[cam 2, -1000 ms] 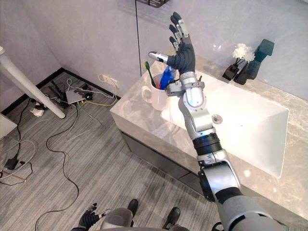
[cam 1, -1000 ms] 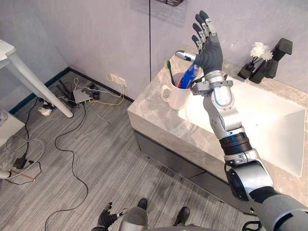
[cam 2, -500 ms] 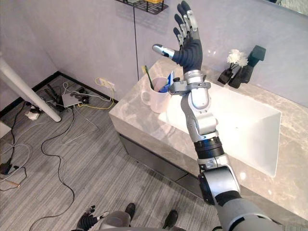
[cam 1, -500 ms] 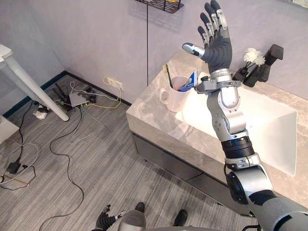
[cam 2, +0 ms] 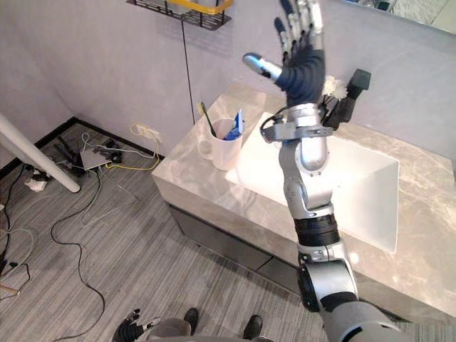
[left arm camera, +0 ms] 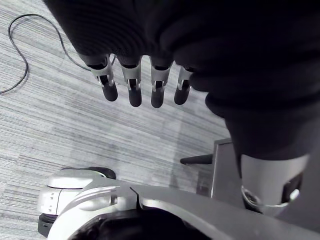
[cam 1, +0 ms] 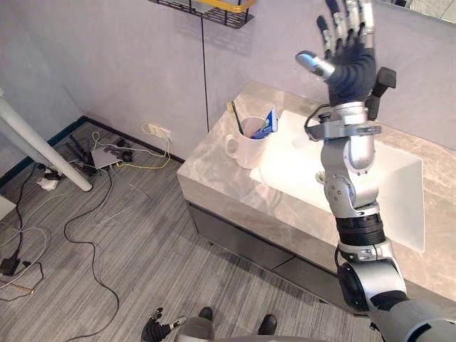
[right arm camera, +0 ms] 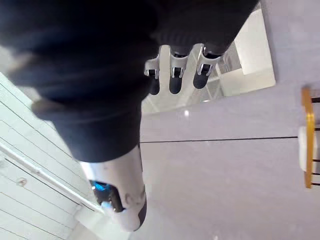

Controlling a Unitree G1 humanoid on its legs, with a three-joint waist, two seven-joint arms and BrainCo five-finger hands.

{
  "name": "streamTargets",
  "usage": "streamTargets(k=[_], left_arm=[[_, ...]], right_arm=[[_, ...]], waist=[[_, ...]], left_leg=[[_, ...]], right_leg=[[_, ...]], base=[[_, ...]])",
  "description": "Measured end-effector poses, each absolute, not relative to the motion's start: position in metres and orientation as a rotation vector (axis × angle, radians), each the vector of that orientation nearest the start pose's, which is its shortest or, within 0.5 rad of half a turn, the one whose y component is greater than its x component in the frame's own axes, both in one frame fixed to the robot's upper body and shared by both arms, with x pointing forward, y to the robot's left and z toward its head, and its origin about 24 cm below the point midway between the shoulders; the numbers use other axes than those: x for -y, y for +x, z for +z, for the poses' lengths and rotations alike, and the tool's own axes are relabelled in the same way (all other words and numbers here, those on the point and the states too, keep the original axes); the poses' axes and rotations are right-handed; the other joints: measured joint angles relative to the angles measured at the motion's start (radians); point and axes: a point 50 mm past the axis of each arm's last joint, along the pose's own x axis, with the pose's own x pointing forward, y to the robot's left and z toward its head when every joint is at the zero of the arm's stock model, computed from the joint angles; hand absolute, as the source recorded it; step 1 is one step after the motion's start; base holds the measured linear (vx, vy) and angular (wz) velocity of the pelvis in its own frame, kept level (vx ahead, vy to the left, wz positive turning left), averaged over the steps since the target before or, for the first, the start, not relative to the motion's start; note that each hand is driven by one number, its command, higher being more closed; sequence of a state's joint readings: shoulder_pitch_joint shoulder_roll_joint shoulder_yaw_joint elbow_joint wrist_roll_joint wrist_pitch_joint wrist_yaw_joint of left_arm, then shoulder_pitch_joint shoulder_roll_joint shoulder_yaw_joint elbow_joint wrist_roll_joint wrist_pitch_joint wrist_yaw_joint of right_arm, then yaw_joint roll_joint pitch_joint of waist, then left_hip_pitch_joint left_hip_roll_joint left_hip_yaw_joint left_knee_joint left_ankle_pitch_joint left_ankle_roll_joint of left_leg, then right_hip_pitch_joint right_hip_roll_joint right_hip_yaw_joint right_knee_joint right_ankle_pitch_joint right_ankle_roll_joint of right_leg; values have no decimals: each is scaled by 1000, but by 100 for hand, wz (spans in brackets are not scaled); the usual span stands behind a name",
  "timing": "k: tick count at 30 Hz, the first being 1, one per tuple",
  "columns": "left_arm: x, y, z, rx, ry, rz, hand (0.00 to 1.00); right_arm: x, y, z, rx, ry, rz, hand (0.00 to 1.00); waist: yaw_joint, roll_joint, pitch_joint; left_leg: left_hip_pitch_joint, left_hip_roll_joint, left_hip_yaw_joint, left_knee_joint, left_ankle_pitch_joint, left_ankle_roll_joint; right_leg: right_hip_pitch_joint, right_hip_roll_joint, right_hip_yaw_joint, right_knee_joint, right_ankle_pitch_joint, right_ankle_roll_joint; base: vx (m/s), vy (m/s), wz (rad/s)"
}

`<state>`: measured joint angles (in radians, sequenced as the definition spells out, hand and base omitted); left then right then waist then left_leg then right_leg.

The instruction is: Organize washtable

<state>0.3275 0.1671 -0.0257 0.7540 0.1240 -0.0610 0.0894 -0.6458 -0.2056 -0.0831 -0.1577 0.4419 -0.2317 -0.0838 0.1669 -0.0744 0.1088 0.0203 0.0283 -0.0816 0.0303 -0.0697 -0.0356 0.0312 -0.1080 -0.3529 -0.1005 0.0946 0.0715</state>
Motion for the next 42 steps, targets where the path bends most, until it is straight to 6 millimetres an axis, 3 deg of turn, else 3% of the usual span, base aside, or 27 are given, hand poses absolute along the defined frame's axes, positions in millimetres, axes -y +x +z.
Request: streamTargets(k=[4,6,9,12,16,20,22,24,26,29,31,37,42], left_arm=[[-217,57,-146,-1034,270,143,0],[-217,52,-148,-1054,249,169,0],[-215,52,-149,-1059,235,177,0],[-213,56,-148,-1046,228,178,0],[-213,54,-150,-1059,210,199,0],[-211,49,-154,-1092,205,195,0],[-210,52,-153,-1083,205,191,0],[-208,57,-153,-1073,204,184,0],[-205,58,-154,-1072,189,183,0],[-200,58,-154,-1072,173,180,0],[-197,60,-154,-1068,165,180,0],[-195,64,-153,-1051,163,185,0],[-192,69,-152,-1033,151,205,0]], right_arm=[[189,263,280,1098,315,18,0],[215,238,282,1200,289,-92,0],[244,216,280,1265,236,-232,0],[269,198,273,1278,189,-369,0],[313,162,243,1196,86,-654,0],[343,147,210,1011,-5,-897,0],[354,142,184,871,-17,-986,0],[364,135,142,656,-1,-1108,0],[367,124,103,441,0,-1196,0],[364,114,77,296,2,-1245,0],[355,107,46,129,36,-1256,0],[323,101,9,-77,100,-1186,0],[312,99,-8,-175,119,-1156,0]], waist=[[-26,1,-12],[-47,7,-23],[-56,19,-43],[-96,27,-52],[-105,34,-78],[-154,54,-95],[-161,57,-97],[-169,62,-99],[-181,71,-106],[-186,90,-111],[-192,99,-116],[-203,101,-116],[-204,106,-107]], left_leg=[[14,2,11,-17,2,2],[22,0,19,-26,4,5],[31,-3,34,-33,3,7],[33,-4,38,-35,3,7],[32,0,53,-48,3,7],[31,-1,62,-52,2,7],[34,3,74,-53,0,8],[44,7,91,-53,-6,5],[44,7,112,-56,-13,2],[46,6,119,-59,-13,7],[53,9,136,-59,-16,8],[65,15,167,-48,-33,8],[89,23,181,-48,-40,2]], right_leg=[[0,-1,2,0,-1,1],[0,-1,8,0,-2,3],[-3,-1,24,0,-2,3],[-4,-2,26,0,-3,5],[-20,0,40,0,-4,6],[-33,2,58,0,-3,7],[-38,3,72,0,-3,7],[-41,5,87,-3,-3,7],[-51,5,100,-4,-6,5],[-55,4,108,-4,-6,5],[-55,7,115,-4,-5,7],[-51,12,134,-4,-10,1],[-23,16,132,-1,-13,6]], base=[[-2,11,-8],[10,13,-10],[20,24,-16],[-4,10,-4],[-1,6,-11],[7,9,-14],[-7,6,-22],[-27,2,-22],[-16,8,-17],[14,15,-15],[21,7,-12],[-1,-1,-14],[15,0,-3]])
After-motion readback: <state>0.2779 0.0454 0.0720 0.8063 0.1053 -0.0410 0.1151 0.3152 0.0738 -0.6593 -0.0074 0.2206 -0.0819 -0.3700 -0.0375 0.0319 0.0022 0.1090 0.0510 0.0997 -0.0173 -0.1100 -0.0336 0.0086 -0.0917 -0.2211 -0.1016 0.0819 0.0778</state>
